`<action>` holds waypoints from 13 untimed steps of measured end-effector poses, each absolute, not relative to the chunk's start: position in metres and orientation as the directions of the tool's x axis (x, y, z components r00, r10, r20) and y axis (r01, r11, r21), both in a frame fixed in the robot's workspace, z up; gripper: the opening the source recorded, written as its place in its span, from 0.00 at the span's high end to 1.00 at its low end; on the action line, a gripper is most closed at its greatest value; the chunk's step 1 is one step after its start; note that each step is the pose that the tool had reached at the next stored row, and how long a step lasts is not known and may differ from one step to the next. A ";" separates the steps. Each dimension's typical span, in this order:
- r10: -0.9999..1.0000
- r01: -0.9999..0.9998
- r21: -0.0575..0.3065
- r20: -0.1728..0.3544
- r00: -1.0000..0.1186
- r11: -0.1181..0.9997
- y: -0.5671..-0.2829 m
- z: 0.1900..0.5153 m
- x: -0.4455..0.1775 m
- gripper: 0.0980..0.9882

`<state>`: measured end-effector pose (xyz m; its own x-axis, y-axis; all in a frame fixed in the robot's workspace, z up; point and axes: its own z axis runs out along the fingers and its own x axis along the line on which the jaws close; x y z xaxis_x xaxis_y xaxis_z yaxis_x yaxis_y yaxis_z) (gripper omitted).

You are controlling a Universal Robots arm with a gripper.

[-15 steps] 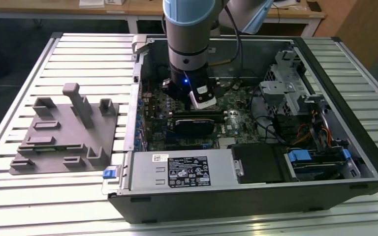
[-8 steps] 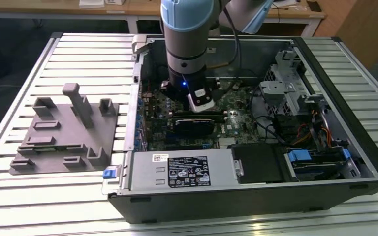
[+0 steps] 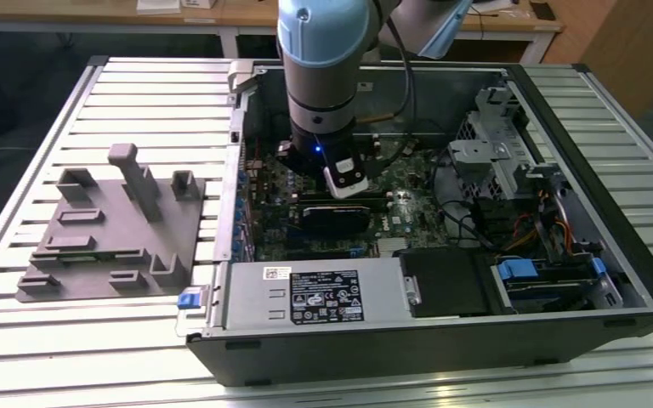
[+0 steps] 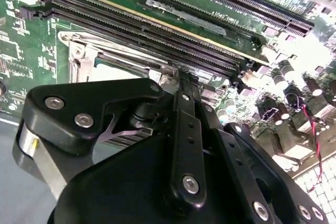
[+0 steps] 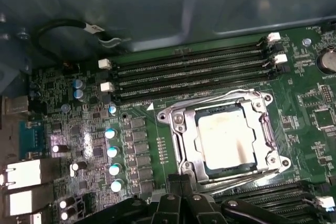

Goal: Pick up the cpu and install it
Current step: 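Install the second cpu locking lever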

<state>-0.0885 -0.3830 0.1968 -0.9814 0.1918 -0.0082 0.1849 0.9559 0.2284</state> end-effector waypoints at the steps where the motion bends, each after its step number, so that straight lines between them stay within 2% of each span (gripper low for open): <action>1: 0.192 0.185 0.231 -0.009 -0.981 0.955 -0.383 0.196 -0.088 0.99; 7: 0.192 0.185 0.230 -0.008 -0.981 0.956 -0.384 0.198 -0.088 0.99; 13: 0.192 0.185 0.230 -0.008 -0.981 0.956 -0.384 0.217 -0.088 0.99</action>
